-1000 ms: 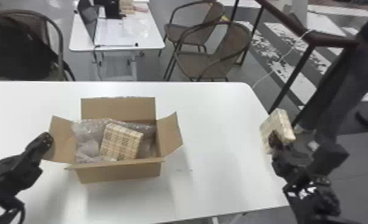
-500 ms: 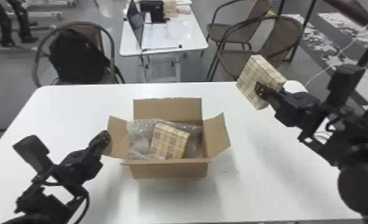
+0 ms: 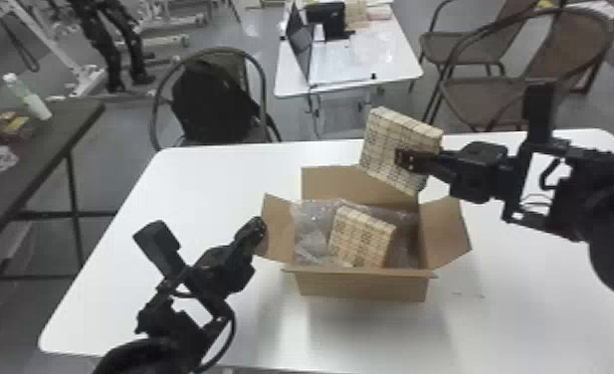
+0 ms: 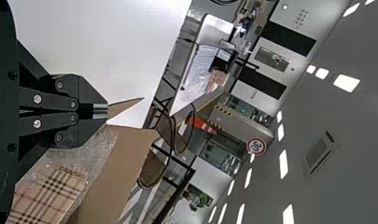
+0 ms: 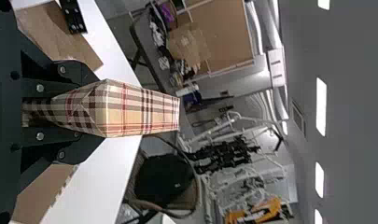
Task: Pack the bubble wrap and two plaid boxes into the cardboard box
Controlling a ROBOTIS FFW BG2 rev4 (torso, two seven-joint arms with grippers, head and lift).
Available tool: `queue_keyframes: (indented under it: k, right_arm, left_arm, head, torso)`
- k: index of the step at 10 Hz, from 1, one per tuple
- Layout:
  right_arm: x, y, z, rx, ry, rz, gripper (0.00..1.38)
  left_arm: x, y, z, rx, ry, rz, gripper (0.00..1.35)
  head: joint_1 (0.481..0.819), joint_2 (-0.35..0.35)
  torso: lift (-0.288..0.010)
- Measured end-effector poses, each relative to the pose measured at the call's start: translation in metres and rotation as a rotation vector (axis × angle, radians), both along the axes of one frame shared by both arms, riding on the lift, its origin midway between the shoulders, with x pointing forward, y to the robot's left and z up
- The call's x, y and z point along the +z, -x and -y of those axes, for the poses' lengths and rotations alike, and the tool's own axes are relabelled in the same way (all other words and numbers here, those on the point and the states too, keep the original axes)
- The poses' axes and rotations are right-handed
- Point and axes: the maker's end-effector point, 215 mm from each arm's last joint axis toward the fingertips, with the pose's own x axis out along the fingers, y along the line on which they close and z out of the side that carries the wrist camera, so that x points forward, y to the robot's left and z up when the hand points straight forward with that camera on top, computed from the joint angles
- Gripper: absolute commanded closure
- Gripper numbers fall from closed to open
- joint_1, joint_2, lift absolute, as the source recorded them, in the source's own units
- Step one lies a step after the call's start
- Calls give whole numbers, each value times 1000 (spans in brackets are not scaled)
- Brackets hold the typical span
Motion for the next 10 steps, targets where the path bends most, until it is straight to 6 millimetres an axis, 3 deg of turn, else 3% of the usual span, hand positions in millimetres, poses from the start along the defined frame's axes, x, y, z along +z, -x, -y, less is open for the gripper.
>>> queue_keyframes:
  k: [3, 5, 6, 7, 8, 9, 10]
  right_arm:
    - [-47, 35, -37, 240, 43, -182, 1049]
    - [-71, 43, -38, 281, 79, -253, 1049]
    - [-80, 52, -38, 327, 100, -285, 904]
    - [-88, 57, -39, 361, 123, -308, 453]
    - [-93, 57, -39, 367, 138, -317, 108]
    - [-92, 54, -38, 362, 135, -309, 70]
    - [-82, 47, -33, 344, 122, -280, 144]
  left_arm:
    - [-1, -1, 3, -5, -1, -2, 1208]
    - [-1, -2, 4, -6, 0, -3, 1208]
    - [-1, -2, 4, -7, 1, -3, 1208]
    - [-1, -3, 5, -9, 2, -3, 1208]
    - [-2, -3, 6, -10, 2, -4, 1208]
    - [-2, -3, 6, -10, 3, -4, 1208]
    - [-2, -3, 6, -10, 3, -3, 1208]
  head:
    - [695, 286]
    - [695, 294]
    - [695, 295]
    - [695, 297]
    - [695, 297]
    - [695, 295]
    - [695, 291]
  torso:
    - [-109]
    - [-109]
    - [-109]
    - [-109]
    - [-109]
    - [-109]
    - [-109]
